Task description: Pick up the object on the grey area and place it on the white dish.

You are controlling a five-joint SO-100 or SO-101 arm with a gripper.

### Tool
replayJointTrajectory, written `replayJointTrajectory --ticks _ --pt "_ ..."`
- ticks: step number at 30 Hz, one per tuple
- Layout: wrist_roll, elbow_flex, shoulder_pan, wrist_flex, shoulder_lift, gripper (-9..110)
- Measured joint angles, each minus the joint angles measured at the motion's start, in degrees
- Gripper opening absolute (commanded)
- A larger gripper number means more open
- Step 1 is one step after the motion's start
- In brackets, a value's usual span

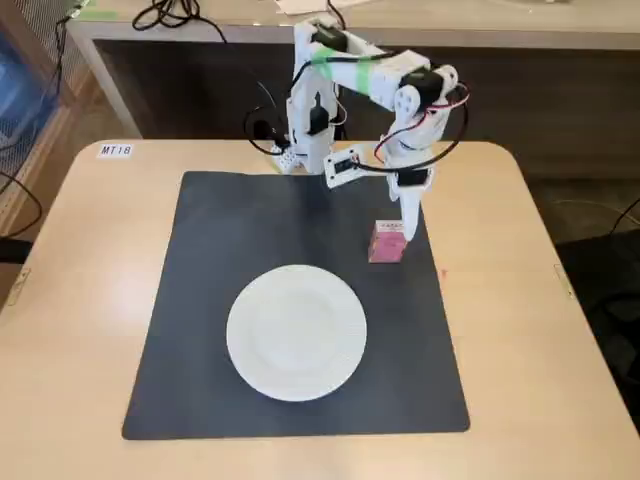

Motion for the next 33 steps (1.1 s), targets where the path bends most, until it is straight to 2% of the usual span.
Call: replayJointTrajectory --ticks 6,9,12,14,23,27,33 --pt "-3.08 -4.22 4.31 0.18 -9.05 35" --pt "-3.96 -8.44 4.75 0.09 -14.24 25" --pt "-5.63 -13.89 5.27 0.09 -19.95 7" --pt "-6.59 -18.02 5.71 0.09 -23.91 0" --pt "-7.47 -21.97 6.33 0.09 -26.28 0" --pt "-8.44 -21.97 6.42 0.09 -22.06 0" --pt "-17.93 -29.79 12.48 0.79 -15.12 0"
